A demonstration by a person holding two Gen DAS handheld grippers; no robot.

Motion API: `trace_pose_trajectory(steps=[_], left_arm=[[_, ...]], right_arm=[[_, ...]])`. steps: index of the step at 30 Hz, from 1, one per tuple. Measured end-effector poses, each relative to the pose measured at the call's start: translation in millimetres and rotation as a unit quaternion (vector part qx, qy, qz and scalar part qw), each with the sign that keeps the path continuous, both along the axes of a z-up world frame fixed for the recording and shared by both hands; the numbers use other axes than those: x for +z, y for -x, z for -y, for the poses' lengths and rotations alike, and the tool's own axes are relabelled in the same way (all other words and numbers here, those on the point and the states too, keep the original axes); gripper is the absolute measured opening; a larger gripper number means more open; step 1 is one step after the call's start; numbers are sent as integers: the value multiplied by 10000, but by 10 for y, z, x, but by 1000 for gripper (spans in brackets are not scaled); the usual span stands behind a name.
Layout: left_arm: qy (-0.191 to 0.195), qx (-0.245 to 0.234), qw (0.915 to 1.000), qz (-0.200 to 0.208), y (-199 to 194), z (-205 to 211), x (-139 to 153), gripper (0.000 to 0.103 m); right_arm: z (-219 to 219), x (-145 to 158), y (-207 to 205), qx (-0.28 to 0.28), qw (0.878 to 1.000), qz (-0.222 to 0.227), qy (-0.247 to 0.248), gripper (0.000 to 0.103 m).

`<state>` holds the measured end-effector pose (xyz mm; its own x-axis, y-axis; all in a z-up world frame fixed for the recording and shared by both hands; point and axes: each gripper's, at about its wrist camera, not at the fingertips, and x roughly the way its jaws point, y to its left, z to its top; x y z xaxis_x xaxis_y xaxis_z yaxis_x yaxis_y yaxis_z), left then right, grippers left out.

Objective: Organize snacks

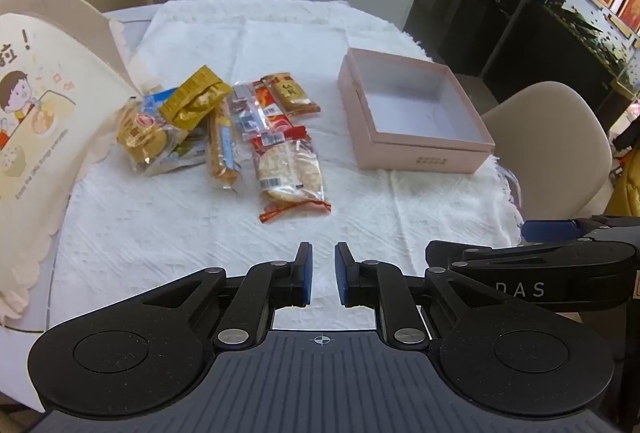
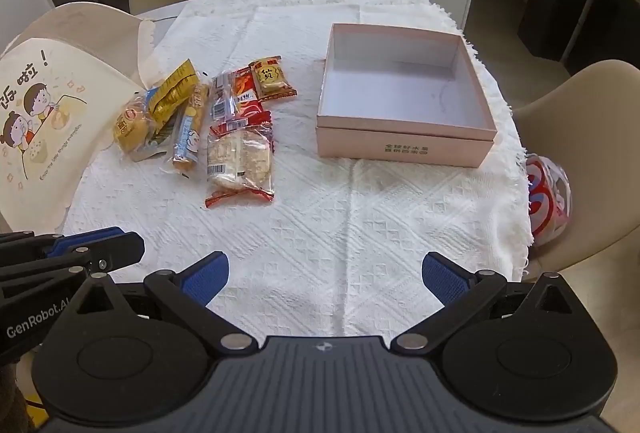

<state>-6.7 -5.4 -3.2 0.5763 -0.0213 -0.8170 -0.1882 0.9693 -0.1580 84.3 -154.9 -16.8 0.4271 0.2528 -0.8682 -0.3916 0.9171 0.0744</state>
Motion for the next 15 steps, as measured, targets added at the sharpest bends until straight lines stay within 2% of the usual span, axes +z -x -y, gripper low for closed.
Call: trace_pose_trajectory(steps=[15], left_arm=[[31, -41, 10000, 4, 27, 27, -9, 16]], right_arm=[[49, 5, 54, -69, 10000, 10, -28, 103]])
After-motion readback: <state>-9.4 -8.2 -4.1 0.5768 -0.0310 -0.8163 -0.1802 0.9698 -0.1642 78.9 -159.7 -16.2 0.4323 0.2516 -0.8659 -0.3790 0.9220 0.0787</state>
